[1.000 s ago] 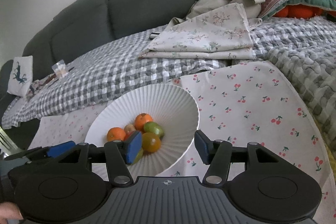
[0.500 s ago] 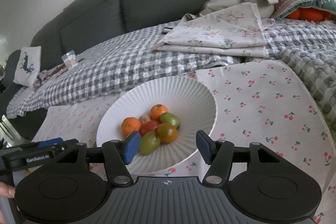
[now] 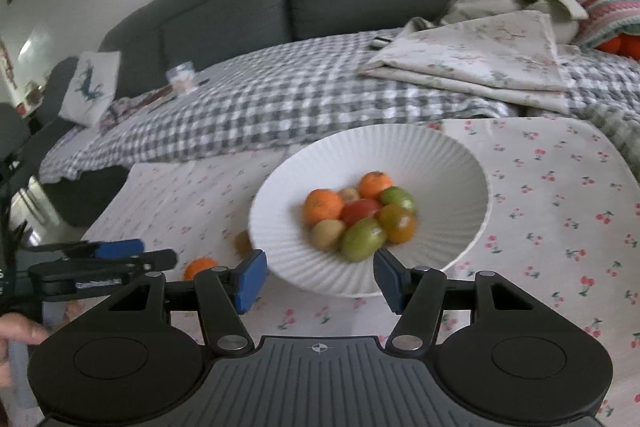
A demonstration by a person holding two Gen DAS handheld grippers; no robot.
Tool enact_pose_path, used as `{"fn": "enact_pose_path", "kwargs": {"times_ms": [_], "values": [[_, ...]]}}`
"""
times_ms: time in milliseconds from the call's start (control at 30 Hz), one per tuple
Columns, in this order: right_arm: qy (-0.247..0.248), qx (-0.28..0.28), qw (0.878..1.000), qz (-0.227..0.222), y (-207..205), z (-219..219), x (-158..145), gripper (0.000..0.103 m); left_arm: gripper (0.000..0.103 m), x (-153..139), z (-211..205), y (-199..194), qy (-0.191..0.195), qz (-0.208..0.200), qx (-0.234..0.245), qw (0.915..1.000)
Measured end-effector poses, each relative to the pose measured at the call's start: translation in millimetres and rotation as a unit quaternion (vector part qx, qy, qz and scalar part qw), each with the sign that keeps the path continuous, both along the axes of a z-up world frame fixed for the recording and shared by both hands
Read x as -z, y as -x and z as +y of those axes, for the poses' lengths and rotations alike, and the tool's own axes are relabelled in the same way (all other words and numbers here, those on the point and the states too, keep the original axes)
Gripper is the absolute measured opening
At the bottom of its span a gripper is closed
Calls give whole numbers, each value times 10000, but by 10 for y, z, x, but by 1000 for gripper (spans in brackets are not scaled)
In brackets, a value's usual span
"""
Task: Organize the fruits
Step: 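Grasp the tangerine on the cloth with the left tool while the right tool grasps a tangerine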
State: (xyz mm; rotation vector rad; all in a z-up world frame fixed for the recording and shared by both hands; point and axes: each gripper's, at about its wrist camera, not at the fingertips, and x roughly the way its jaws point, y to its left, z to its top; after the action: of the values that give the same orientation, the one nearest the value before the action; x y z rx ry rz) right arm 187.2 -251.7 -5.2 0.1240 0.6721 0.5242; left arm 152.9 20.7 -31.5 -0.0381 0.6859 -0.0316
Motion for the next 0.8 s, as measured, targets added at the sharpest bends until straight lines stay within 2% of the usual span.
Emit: {"fn": "enact_pose_path", "kwargs": {"times_ms": [167, 300, 467, 800], "values": [[99, -203, 9997, -52, 86, 150, 21, 61, 68, 4, -144, -1, 60, -159, 406, 9990], [320, -283, 9990, -146, 118, 211, 66, 61, 69, 41, -293, 9, -91, -228, 834, 9962], [398, -326, 9986, -140, 91, 246, 115, 61, 69, 84, -381, 3, -149, -272, 1038, 9941], [439, -306, 9985, -126, 72, 250, 154, 61, 53, 169, -639, 64, -443, -227, 1694, 9843]]}}
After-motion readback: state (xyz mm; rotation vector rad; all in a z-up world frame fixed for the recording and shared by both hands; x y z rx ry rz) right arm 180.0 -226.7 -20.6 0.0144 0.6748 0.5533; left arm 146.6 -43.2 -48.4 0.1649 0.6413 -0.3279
